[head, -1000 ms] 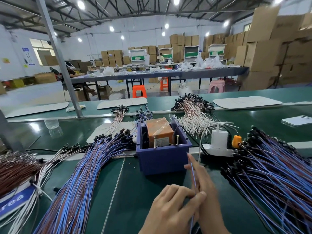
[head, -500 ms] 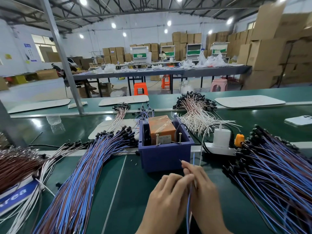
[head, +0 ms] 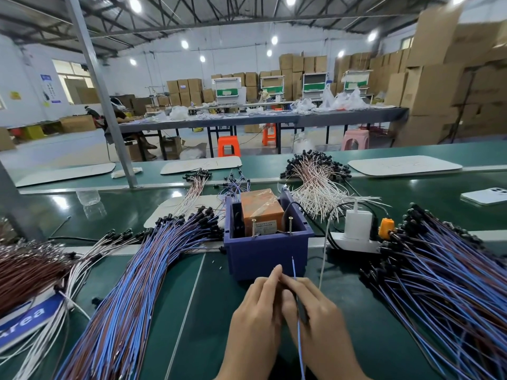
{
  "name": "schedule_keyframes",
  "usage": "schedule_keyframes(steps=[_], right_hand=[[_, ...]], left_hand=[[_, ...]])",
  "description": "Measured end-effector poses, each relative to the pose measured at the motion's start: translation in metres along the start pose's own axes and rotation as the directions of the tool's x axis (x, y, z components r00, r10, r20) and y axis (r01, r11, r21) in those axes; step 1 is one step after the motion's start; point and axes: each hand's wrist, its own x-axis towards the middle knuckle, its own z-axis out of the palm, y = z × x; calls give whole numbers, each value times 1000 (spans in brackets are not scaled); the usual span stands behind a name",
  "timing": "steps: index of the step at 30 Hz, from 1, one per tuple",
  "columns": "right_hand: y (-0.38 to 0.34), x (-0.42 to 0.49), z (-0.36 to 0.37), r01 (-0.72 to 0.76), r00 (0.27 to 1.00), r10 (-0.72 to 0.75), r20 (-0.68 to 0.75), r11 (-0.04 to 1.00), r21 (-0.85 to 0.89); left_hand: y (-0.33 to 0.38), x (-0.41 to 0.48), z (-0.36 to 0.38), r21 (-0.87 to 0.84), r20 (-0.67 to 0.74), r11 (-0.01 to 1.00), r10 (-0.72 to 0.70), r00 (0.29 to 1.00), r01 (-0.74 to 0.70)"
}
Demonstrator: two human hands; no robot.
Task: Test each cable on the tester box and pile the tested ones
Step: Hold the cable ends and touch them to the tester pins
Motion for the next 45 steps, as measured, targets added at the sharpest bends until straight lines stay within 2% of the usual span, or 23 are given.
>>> schedule_keyframes(steps=[4, 6, 8, 10, 13, 15, 17, 20, 26, 31, 33, 39, 42, 45], right_hand=[[-4, 0, -1, -17, 998, 21, 54, 998, -66], [-7, 0, -1, -19, 996, 29, 84, 992, -121], [-10, 1, -2, -30, 982, 58, 178, 987, -157], [-13, 1, -3, -46, 964, 82, 252, 988, -147], [-15, 4, -5, -116, 949, 137, 284, 989, -89], [-16, 6, -7, -235, 925, 233, 301, 971, -29], [-18, 7, -8, -259, 920, 245, 306, 966, 7], [-20, 4, -9, -217, 936, 203, 286, 976, 17], [-14, -1, -8, -180, 957, 164, 238, 983, 46], [-9, 0, -3, -171, 981, 163, 105, 982, 78], [-6, 0, -1, -183, 980, 174, 94, 978, 98], [0, -3, 2, -122, 992, 121, 23, 990, 69], [4, -2, -1, -168, 984, 172, -54, 983, 73], [5, 2, -1, -225, 964, 234, -122, 971, 84]], left_hand=[[1, 0, 3, -106, -20, 987, -123, 992, 120], [0, 1, 1, -106, -26, 987, -122, 992, 119], [-3, 1, 0, -64, -26, 992, -108, 994, 106], [-7, 2, 0, 4, -48, 997, -79, 996, 79], [-5, 3, 1, 70, -121, 997, -20, 992, 28], [0, 2, 0, 1, -161, 998, -61, 985, 62], [3, 2, 0, -37, -184, 998, -56, 981, 50], [2, 3, -1, 101, -179, 990, 114, 977, -97], [-4, 7, -2, 152, -171, 980, 153, 973, -127], [-15, 5, -2, 111, -144, 993, 58, 988, -42], [-16, 4, -3, 108, -130, 994, 16, 991, -2], [-15, 6, -8, 58, -300, 983, -150, 942, 175], [-18, 6, -9, -95, -365, 976, -217, 905, 196], [-22, 6, -8, -199, -369, 963, -243, 897, 179]])
